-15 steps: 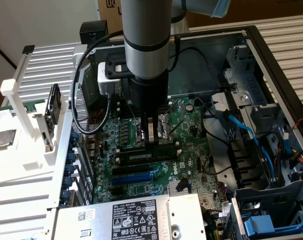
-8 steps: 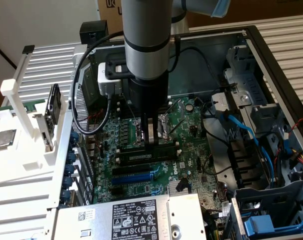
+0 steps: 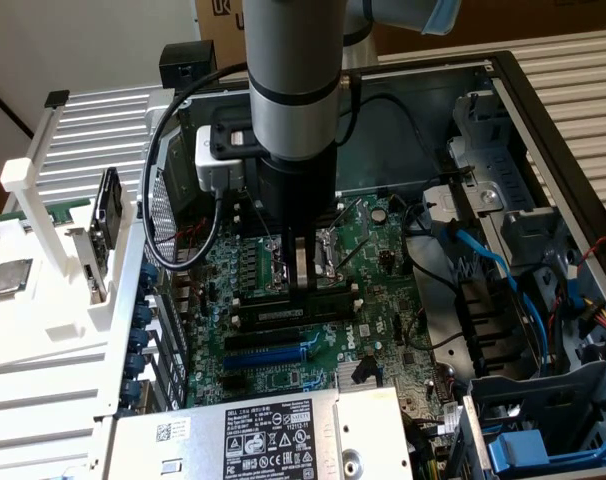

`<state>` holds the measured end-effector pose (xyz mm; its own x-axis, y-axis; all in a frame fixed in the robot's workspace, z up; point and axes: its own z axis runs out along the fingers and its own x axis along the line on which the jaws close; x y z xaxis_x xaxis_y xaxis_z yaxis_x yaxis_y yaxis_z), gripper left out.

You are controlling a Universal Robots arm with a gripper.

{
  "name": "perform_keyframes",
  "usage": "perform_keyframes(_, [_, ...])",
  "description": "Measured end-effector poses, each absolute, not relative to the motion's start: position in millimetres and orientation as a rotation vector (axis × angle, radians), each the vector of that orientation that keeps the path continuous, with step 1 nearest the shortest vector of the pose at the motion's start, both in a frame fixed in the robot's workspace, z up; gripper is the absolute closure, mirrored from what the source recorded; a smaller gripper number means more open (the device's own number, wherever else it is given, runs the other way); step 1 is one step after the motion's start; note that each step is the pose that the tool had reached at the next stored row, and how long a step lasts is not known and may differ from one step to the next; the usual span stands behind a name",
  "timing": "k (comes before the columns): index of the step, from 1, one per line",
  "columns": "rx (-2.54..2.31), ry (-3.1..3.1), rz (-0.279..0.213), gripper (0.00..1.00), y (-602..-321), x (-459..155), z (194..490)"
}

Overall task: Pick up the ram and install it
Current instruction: 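Press down the ram until it locks into place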

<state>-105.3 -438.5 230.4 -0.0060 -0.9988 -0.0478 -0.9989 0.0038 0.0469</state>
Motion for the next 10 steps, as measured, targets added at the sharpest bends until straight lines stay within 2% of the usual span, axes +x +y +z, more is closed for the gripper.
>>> perform_keyframes(10, [-2.215,2.225,0.105,0.90,-438.8,-105.4,230.1])
